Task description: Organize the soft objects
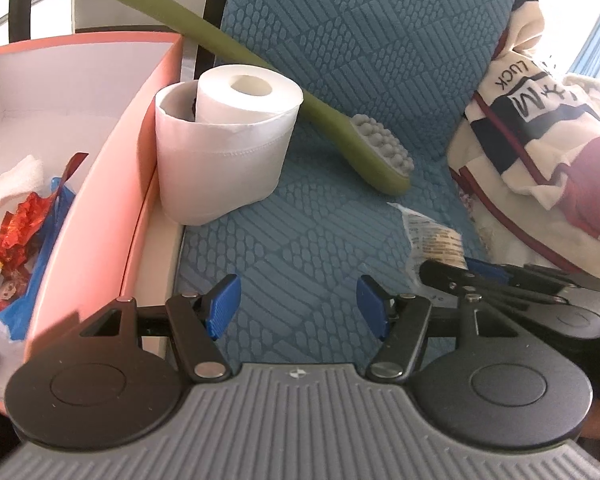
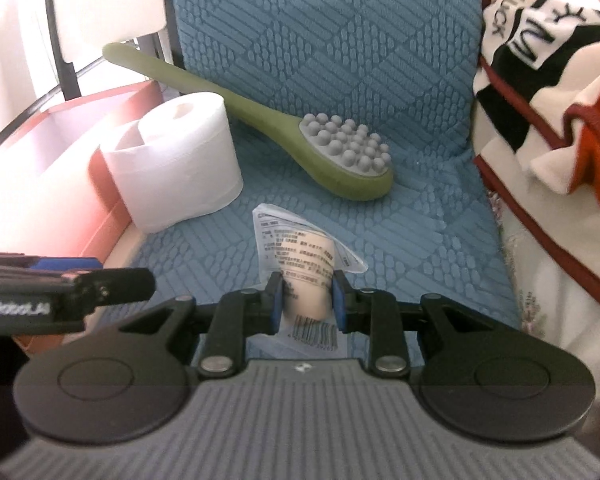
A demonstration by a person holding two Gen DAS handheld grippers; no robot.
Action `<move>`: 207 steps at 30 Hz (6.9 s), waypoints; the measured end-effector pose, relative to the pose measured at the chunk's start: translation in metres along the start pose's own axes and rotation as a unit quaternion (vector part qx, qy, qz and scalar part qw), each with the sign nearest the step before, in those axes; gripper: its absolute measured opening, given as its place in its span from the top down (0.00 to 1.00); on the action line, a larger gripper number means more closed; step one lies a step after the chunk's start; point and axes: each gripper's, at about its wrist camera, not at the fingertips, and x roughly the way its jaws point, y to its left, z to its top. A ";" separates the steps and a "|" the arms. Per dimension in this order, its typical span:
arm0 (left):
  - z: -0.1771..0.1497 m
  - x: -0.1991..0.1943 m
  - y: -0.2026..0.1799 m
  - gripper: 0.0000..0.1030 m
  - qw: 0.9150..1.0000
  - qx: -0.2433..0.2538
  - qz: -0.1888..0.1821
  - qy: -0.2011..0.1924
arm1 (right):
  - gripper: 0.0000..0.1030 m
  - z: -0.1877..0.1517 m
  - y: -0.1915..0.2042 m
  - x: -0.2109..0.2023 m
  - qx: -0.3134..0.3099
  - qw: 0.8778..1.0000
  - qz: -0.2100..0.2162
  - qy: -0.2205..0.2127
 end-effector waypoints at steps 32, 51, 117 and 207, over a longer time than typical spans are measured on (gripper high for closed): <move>-0.016 -0.128 -0.008 0.33 0.999 -0.007 0.001 -0.034 | 0.71 -0.020 0.019 -0.132 0.032 0.998 0.024 -0.042; -0.020 -0.183 0.056 0.33 0.996 -0.048 0.041 -0.066 | 0.70 -0.004 0.089 -0.135 -0.021 0.996 0.078 -0.041; 0.012 -0.180 0.253 0.27 0.982 -0.150 0.109 -0.048 | 0.32 0.057 0.270 -0.001 -0.107 0.982 0.155 0.015; -0.047 -0.301 0.069 0.00 0.977 -0.114 0.139 -0.113 | 0.00 0.015 0.132 -0.175 -0.061 0.983 0.158 -0.077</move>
